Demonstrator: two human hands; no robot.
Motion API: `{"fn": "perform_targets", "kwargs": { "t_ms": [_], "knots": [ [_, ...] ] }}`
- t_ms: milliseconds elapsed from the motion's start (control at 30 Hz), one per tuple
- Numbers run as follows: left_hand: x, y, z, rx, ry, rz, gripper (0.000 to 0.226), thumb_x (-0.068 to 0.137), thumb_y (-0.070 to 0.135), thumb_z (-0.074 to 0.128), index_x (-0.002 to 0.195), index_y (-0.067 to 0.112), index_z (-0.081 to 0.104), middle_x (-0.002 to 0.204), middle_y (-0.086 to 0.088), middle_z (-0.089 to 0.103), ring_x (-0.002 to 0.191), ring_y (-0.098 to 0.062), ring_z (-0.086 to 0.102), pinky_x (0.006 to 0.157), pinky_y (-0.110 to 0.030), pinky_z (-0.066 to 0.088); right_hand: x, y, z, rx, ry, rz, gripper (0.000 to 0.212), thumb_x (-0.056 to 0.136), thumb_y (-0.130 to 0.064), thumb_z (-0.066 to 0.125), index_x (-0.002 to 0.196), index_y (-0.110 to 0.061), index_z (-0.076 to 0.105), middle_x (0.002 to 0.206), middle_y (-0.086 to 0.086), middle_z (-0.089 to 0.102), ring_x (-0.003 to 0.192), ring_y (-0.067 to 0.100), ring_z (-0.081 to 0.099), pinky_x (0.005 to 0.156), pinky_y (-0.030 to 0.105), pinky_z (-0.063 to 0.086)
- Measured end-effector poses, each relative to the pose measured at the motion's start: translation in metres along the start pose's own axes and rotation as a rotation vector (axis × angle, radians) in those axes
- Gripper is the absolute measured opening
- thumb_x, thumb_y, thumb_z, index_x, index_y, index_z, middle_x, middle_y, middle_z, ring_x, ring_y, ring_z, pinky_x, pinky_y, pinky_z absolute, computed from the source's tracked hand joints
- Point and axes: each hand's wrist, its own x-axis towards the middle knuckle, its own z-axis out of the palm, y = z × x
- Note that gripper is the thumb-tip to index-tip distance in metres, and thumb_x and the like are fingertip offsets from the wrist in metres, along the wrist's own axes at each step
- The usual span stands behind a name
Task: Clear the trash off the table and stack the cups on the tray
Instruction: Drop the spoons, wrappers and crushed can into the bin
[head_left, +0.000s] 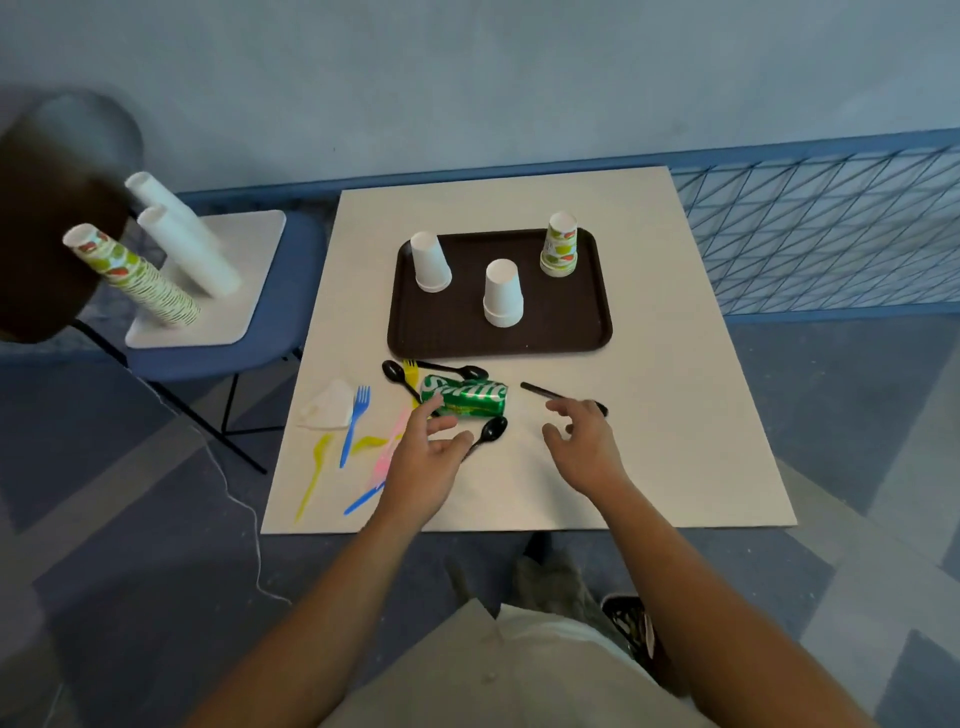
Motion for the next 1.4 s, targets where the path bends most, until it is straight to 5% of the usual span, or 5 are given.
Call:
{"fn": "perform_targets", "kwargs": {
  "t_ms": [167, 500, 933, 1200, 1400],
  "knots": [
    [0.048, 0.017, 0.009, -0.008, -0.017, -0.065, 0.053, 0.097, 0.026, 0.067, 0.145, 0.035, 0.047, 0.128, 0.012, 0.064, 0.105, -0.005, 0.066, 0.097, -0.041, 0.057, 0.057, 0.019, 0.000, -0.548, 0.008, -0.104, 0.032, 0.096, -0.030, 0.056, 0.124, -0.016, 0.065, 0.123, 0.006, 0.056, 0.108, 0.030, 0.051, 0.089, 0.044, 0.048],
    [0.087, 0.022, 0.009, 0.003, -0.020, -0.147, 0.051, 0.093, 0.030, 0.068, 0.141, 0.034, 0.053, 0.121, 0.012, 0.066, 0.109, -0.011, 0.066, 0.100, -0.049, 0.055, 0.110, 0.033, 0.006, -0.829, -0.098, -0.111, 0.024, 0.091, -0.032, 0.059, 0.108, -0.017, 0.068, 0.112, 0.005, 0.052, 0.103, 0.030, 0.046, 0.082, 0.042, 0.043],
    [0.114, 0.032, 0.000, 0.064, -0.021, -0.075, 0.043, 0.097, 0.025, 0.067, 0.138, 0.031, 0.057, 0.118, 0.015, 0.065, 0.103, -0.006, 0.065, 0.086, -0.027, 0.053, 0.124, 0.001, 0.002, -0.620, 0.061, -0.355, 0.011, 0.084, -0.026, 0.076, 0.091, -0.019, 0.071, 0.103, 0.002, 0.061, 0.097, 0.031, 0.054, 0.080, 0.043, 0.045],
    [0.129, 0.030, -0.014, 0.597, -0.257, 0.237, 0.042, 0.093, 0.036, 0.072, 0.133, 0.028, 0.062, 0.124, 0.010, 0.057, 0.108, -0.007, 0.058, 0.094, -0.027, 0.050, 0.105, -0.064, 0.022, -0.627, -0.009, -0.795, 0.017, 0.080, -0.032, 0.079, 0.095, -0.027, 0.071, 0.080, -0.009, 0.067, 0.086, 0.022, 0.065, 0.103, 0.061, 0.042],
    [0.125, 0.016, -0.027, 0.675, -0.381, 0.162, 0.017, 0.104, 0.036, 0.054, 0.110, 0.023, 0.063, 0.091, 0.007, 0.065, 0.086, -0.015, 0.063, 0.079, -0.039, 0.054, 0.086, -0.083, 0.040, -0.577, -0.006, -0.845, 0.021, 0.087, -0.027, 0.072, 0.107, -0.023, 0.072, 0.118, 0.004, 0.064, 0.120, 0.034, 0.055, 0.110, 0.063, 0.035]
  ]
}}
